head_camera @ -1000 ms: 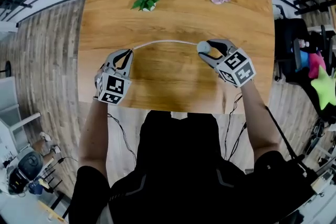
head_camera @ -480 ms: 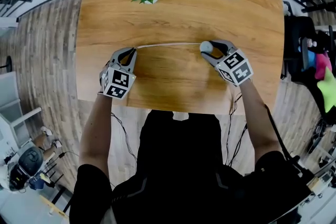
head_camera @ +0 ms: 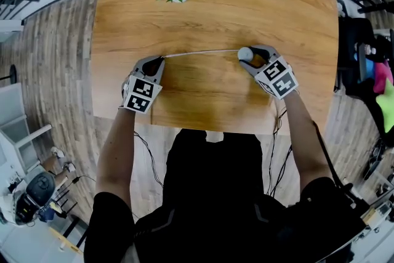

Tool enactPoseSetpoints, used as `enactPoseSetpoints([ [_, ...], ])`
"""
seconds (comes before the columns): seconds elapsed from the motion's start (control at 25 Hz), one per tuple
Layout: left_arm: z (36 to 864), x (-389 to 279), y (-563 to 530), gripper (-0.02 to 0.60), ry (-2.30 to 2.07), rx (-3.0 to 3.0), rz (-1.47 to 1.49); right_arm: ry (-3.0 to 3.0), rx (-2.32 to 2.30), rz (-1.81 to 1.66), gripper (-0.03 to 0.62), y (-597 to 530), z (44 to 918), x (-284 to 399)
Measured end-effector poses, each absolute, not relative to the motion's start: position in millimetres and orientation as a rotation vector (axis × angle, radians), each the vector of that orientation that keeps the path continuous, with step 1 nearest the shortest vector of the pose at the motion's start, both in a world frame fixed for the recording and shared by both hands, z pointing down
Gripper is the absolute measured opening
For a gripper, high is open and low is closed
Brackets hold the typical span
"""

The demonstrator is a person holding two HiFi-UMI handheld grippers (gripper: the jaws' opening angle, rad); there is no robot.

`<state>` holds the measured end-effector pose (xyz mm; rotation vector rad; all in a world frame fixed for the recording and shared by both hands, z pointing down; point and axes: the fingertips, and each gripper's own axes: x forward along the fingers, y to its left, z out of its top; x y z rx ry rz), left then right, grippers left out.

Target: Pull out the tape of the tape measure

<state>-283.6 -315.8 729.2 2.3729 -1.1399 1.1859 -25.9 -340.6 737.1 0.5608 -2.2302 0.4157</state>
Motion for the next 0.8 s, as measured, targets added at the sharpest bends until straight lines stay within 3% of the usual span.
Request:
enactPoseSetpoints([
  [0.36, 728.9, -291.6, -317.1, 0.043, -1.171, 2.318, 1.127, -2.231, 0.564, 0.438, 0.234, -341.3, 738.5, -27.3],
  [0.48, 721.5, -296.5, -313.9, 0.079, -1.192, 2.299, 1.114, -2.228, 0.557, 0.469, 0.307, -338.5, 735.5, -27.9],
  [0.8, 625.6, -300.9, -314.2, 0.104, -1.413, 2.273, 0.764, -2.282, 0.595, 0.388, 0.310, -332.2, 672.5, -18.6],
])
